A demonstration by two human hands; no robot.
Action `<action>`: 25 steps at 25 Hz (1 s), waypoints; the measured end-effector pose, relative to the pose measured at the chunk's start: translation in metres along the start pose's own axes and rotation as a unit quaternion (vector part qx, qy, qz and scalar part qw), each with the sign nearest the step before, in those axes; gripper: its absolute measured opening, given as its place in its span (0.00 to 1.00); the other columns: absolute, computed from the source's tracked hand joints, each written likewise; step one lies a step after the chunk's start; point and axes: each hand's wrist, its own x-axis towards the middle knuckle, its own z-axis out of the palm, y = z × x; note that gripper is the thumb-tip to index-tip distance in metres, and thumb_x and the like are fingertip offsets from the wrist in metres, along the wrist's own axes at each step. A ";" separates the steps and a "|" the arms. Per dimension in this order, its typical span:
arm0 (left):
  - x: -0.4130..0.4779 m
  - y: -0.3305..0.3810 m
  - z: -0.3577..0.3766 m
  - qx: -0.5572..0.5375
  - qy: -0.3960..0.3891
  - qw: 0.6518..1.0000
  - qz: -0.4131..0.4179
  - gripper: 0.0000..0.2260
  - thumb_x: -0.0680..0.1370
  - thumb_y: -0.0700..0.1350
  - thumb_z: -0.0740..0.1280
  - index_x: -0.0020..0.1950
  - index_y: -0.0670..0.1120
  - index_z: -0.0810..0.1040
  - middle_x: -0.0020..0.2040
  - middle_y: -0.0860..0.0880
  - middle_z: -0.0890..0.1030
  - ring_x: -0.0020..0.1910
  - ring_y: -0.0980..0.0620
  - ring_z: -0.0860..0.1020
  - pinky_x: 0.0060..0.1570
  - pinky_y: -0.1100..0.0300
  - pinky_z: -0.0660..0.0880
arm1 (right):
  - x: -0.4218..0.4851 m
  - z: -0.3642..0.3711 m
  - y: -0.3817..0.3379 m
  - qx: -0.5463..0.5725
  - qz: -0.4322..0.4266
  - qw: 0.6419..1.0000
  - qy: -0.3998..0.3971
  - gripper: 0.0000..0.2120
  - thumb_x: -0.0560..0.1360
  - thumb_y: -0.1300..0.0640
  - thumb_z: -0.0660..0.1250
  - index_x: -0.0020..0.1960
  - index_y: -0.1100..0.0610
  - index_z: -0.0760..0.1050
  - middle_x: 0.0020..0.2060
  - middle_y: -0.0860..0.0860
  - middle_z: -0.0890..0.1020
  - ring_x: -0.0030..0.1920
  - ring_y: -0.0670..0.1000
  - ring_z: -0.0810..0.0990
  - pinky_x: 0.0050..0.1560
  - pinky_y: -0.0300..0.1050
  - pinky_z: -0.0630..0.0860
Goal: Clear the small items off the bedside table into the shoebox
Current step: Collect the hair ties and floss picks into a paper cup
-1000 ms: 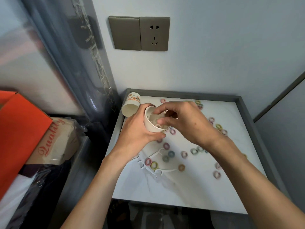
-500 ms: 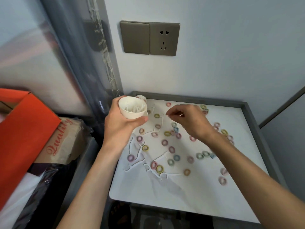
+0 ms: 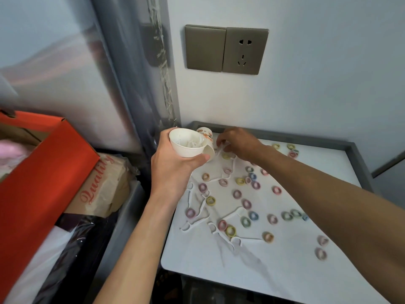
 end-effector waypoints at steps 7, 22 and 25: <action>-0.001 0.004 0.000 -0.007 -0.003 1.000 -0.009 0.34 0.54 0.53 0.79 0.59 0.54 0.75 0.50 0.58 0.81 0.51 0.56 0.80 0.54 0.50 0.79 | -0.001 -0.006 0.002 -0.003 0.027 0.999 -0.032 0.08 0.71 0.68 0.69 0.45 0.57 0.80 0.49 0.52 0.79 0.50 0.55 0.79 0.50 0.50 0.78; -0.001 0.004 0.004 -0.004 -0.004 1.000 -0.005 0.31 0.58 0.46 0.82 0.58 0.52 0.75 0.48 0.57 0.81 0.49 0.57 0.80 0.53 0.51 0.79 | -0.036 -0.017 0.023 -0.080 -0.121 0.989 0.018 0.08 0.70 0.70 0.67 0.42 0.58 0.76 0.41 0.51 0.78 0.42 0.55 0.77 0.38 0.50 0.75; -0.001 0.004 0.006 -0.005 -0.005 1.000 0.000 0.30 0.60 0.43 0.82 0.58 0.52 0.75 0.49 0.57 0.81 0.49 0.57 0.80 0.52 0.53 0.79 | -0.044 -0.007 0.021 -0.088 -0.157 0.984 0.006 0.05 0.72 0.66 0.68 0.45 0.58 0.78 0.42 0.53 0.79 0.44 0.56 0.77 0.39 0.51 0.75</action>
